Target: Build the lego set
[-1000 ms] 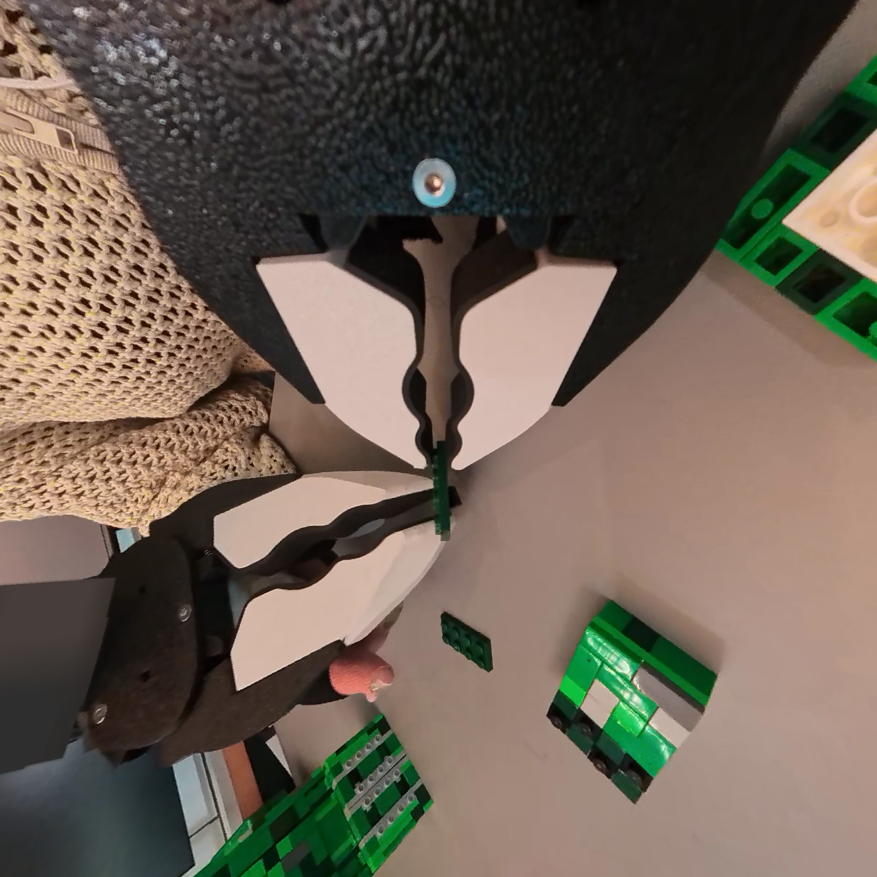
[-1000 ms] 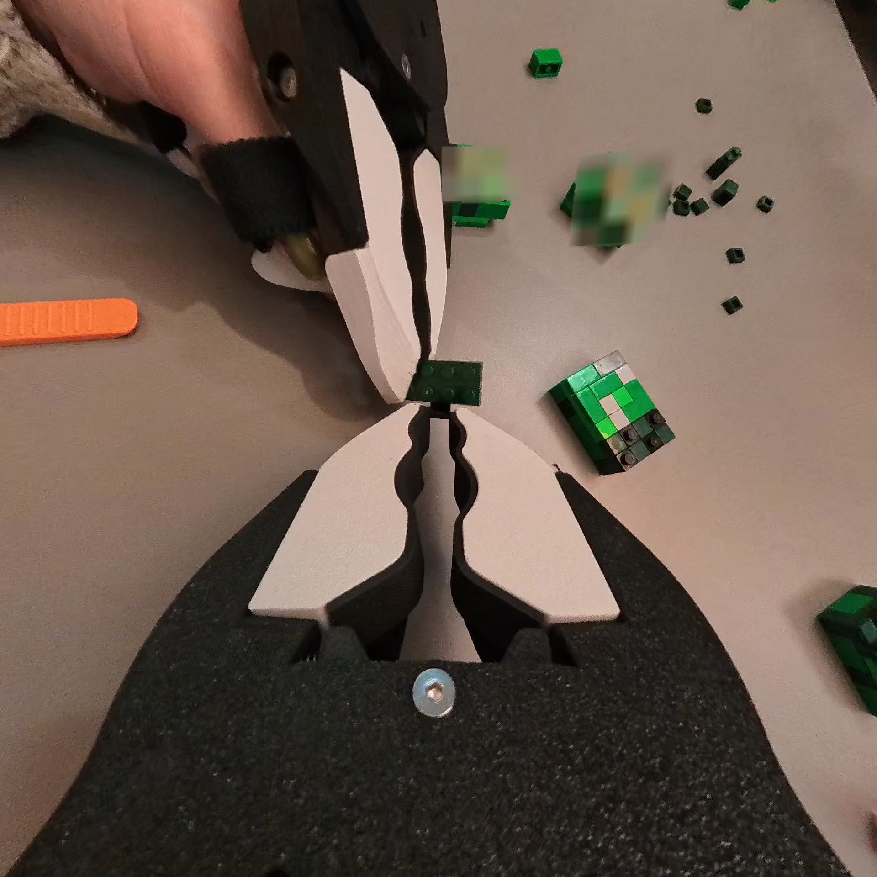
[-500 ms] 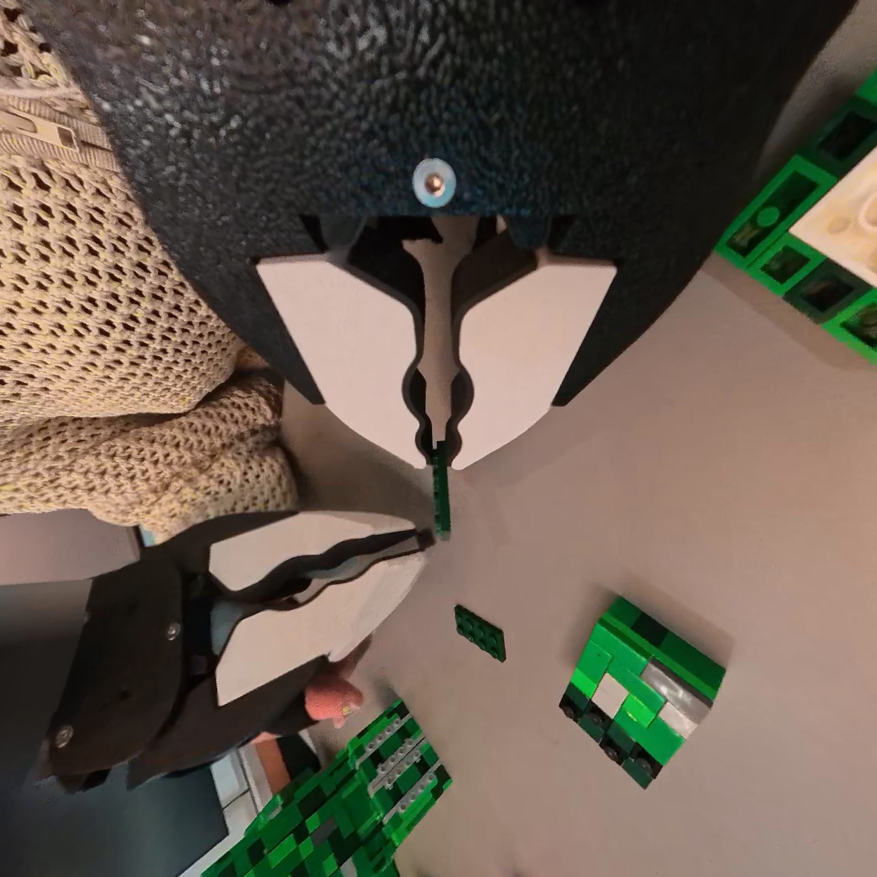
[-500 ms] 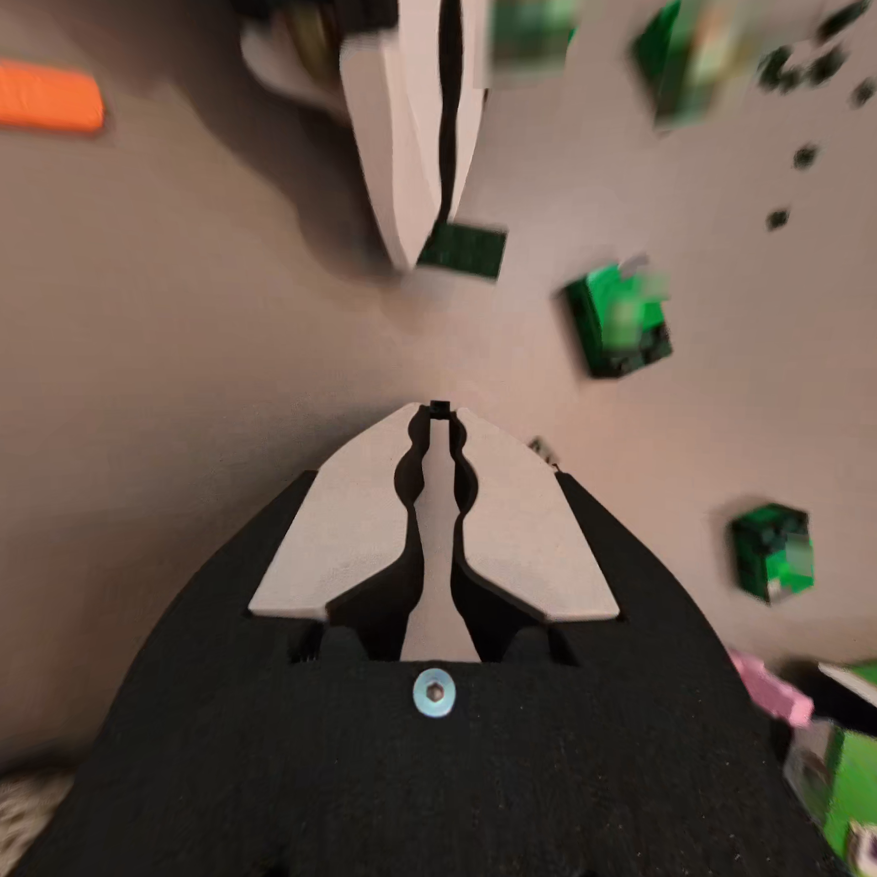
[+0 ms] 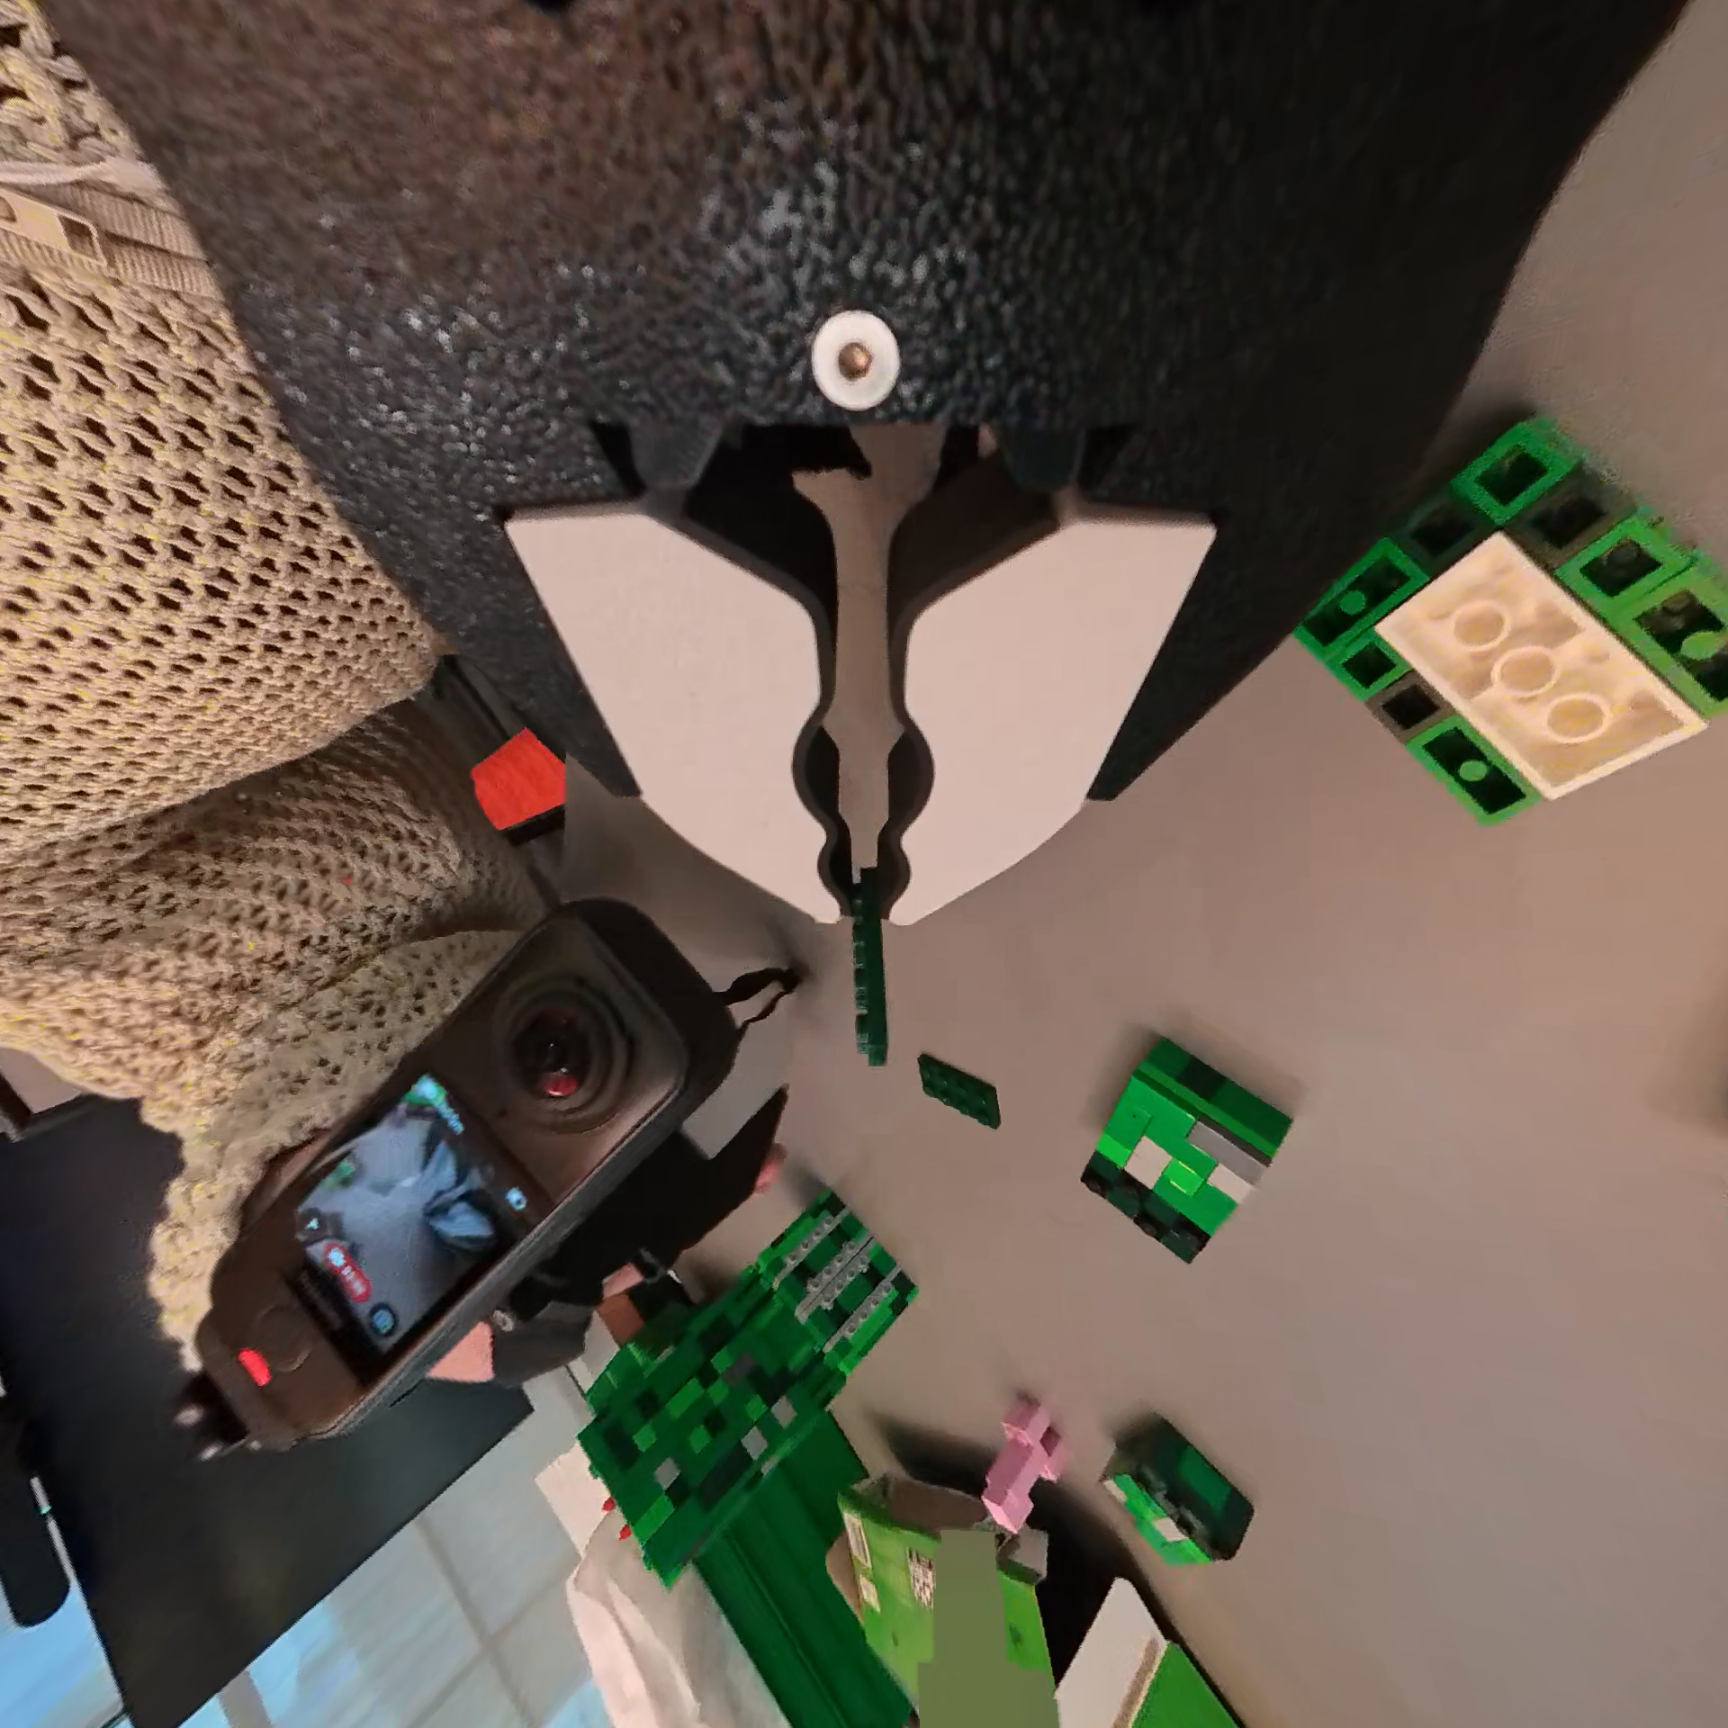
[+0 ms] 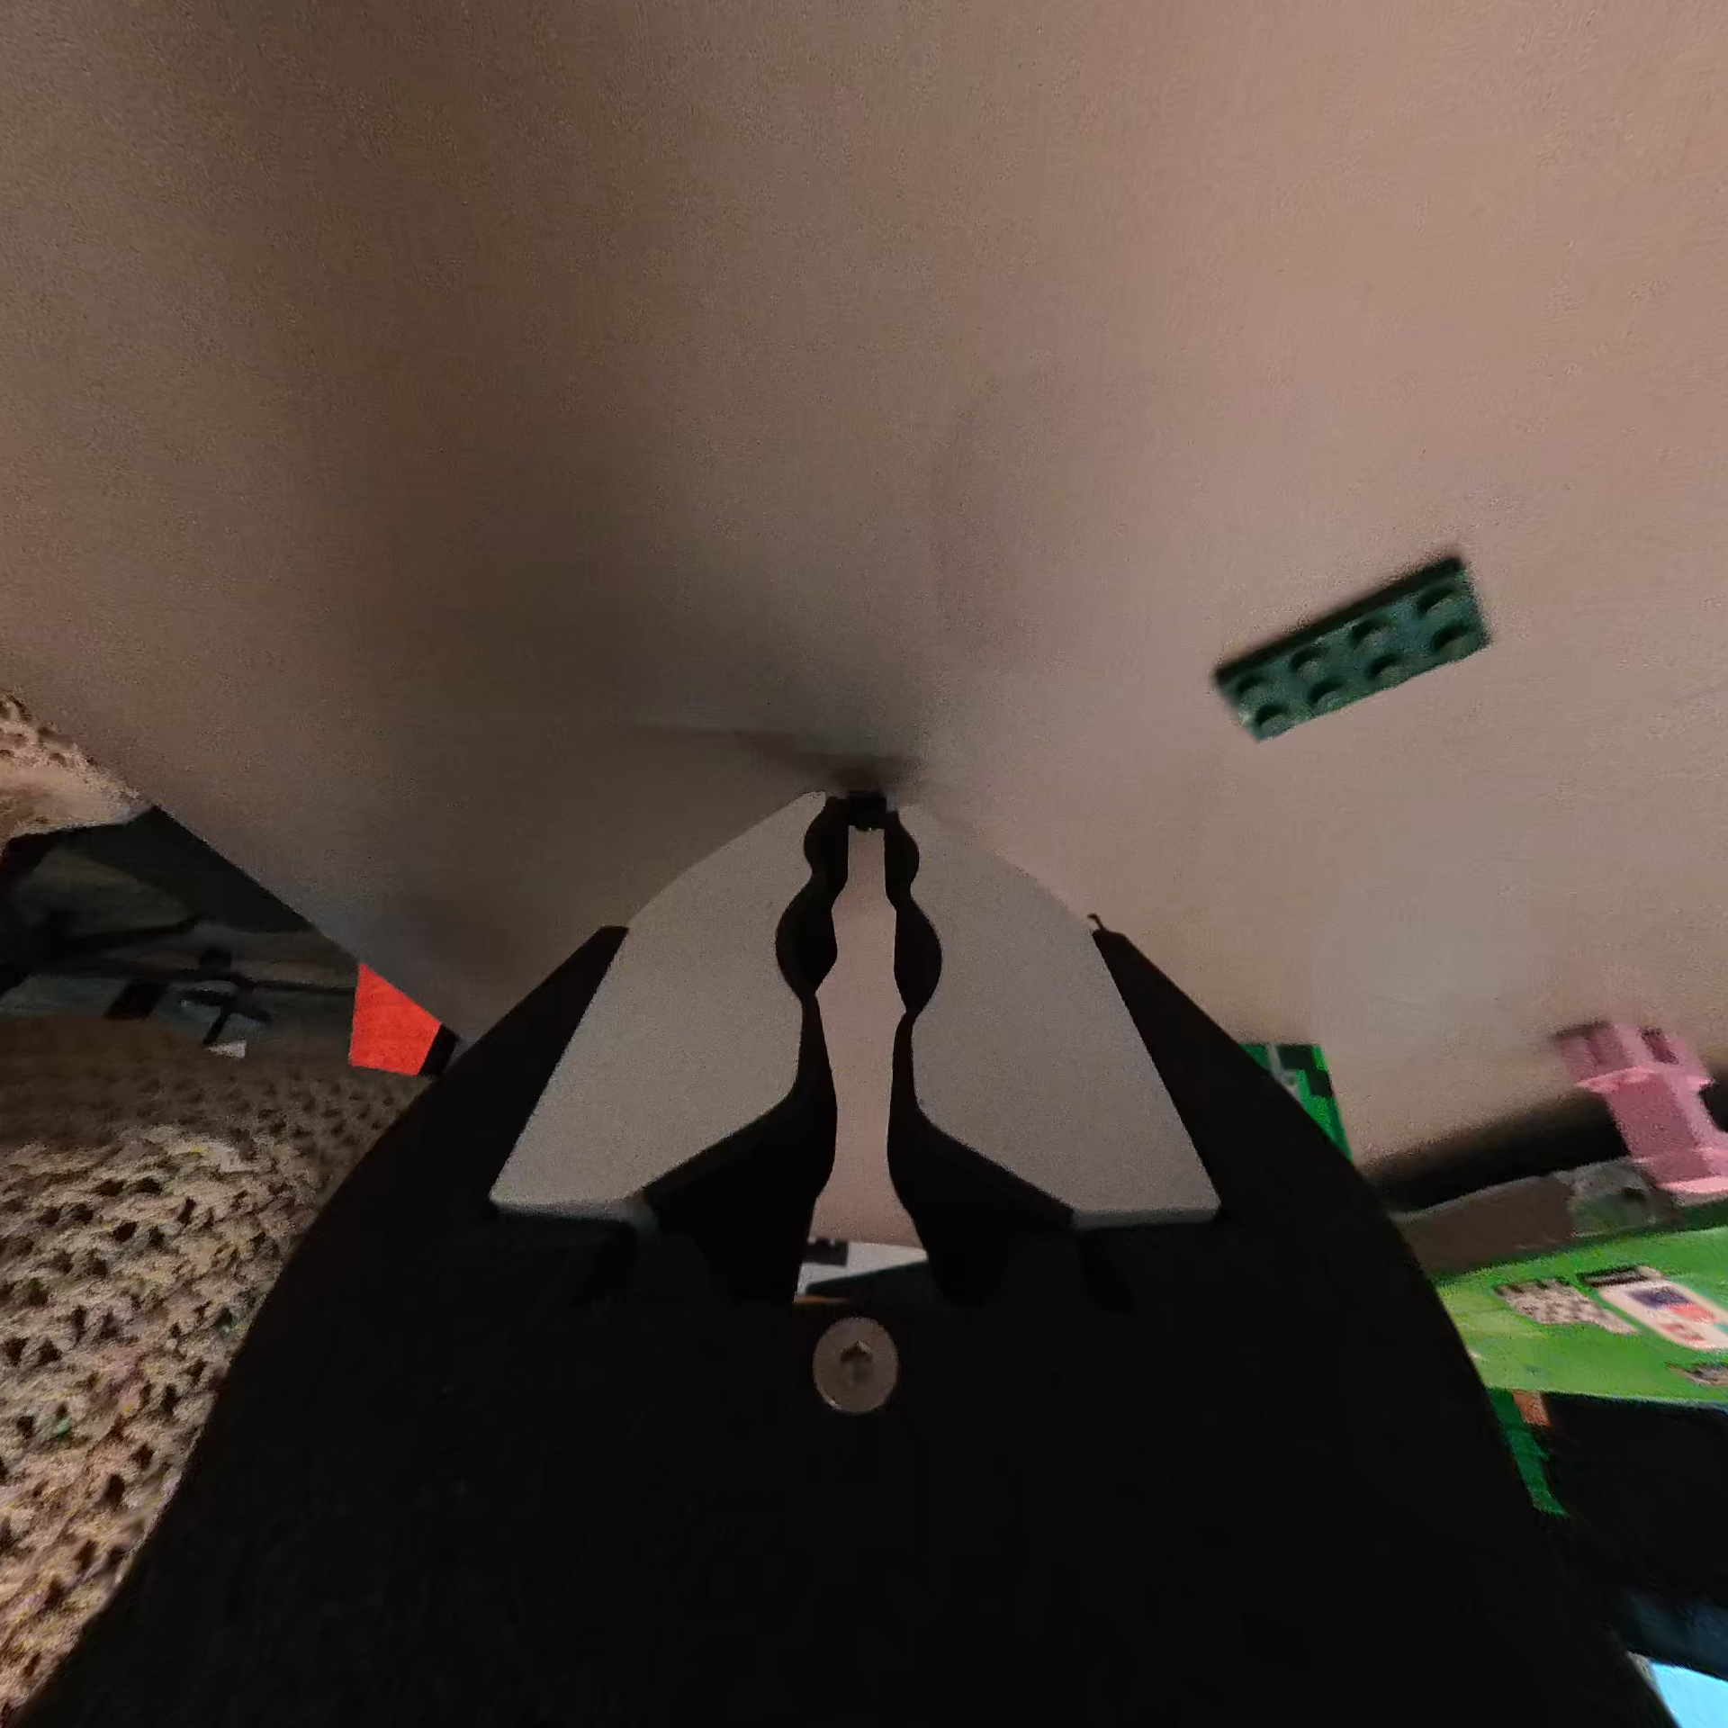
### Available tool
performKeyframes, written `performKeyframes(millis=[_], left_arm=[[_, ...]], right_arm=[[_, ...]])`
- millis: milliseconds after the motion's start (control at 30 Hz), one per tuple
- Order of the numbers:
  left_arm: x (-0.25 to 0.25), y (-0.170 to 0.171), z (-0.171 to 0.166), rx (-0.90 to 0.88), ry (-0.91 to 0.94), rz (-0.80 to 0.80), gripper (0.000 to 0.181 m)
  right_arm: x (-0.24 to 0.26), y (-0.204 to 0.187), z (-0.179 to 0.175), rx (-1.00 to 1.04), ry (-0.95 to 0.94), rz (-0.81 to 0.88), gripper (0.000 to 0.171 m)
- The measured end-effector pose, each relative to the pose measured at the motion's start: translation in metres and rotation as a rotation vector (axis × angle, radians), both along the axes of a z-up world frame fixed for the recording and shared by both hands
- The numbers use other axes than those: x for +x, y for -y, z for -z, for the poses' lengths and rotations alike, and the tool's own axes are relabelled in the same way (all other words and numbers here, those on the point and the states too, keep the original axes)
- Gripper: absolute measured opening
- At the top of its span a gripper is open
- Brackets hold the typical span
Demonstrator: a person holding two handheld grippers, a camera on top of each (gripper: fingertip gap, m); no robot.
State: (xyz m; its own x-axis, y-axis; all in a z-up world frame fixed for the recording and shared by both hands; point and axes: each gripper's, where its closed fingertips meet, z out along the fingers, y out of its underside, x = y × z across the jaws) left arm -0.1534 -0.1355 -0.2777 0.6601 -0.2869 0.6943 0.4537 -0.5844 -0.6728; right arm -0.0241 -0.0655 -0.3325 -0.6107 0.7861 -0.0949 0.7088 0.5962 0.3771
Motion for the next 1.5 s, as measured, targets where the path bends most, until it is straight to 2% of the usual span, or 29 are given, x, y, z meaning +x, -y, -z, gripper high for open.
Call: performKeyframes(millis=[133,167,300,400,533,733,833,933,1167,1233,1367,1500], left_arm=[[0.004,-0.001,0.000,0.001,0.023,0.015,0.004],[0.005,0.000,0.000,0.004,0.034,0.021,0.004],[0.010,0.000,-0.003,0.012,0.077,0.047,0.004],[0.018,0.000,-0.004,0.017,0.097,0.085,0.004],[0.037,0.003,-0.006,0.021,0.142,0.169,0.004],[0.082,0.017,0.005,-0.089,0.203,0.402,0.004],[0.090,0.019,0.017,-0.155,0.193,0.437,0.004],[0.091,0.019,0.020,-0.184,0.211,0.441,0.004],[0.083,0.010,0.019,-0.197,0.296,0.348,0.004],[0.076,0.005,0.019,-0.206,0.328,0.294,0.004],[0.066,-0.003,0.019,-0.197,0.371,0.176,0.004],[0.059,-0.006,0.018,-0.181,0.409,0.076,0.004]], right_arm=[[-0.018,0.007,0.000,-0.047,-0.135,0.017,0.011],[-0.020,0.007,-0.004,-0.069,-0.198,0.025,0.020],[-0.016,0.014,-0.019,-0.277,-0.474,0.139,0.024],[-0.018,0.002,-0.023,-0.321,-0.755,0.165,0.023],[-0.012,0.004,-0.019,-0.421,-0.958,0.243,0.021],[-0.011,0.009,-0.005,-0.567,-1.007,0.055,0.017],[-0.016,0.012,-0.002,-0.638,-0.979,-0.005,0.018],[-0.019,0.010,0.004,-0.625,-0.952,-0.057,0.018],[-0.023,0.011,0.004,-0.658,-0.957,-0.065,0.008],[-0.031,0.007,0.001,-0.611,-1.003,-0.044,0.008],[-0.066,0.016,-0.042,-0.641,-1.234,0.072,0.008],[-0.085,0.036,-0.062,-0.658,-1.303,0.092,0.007]])
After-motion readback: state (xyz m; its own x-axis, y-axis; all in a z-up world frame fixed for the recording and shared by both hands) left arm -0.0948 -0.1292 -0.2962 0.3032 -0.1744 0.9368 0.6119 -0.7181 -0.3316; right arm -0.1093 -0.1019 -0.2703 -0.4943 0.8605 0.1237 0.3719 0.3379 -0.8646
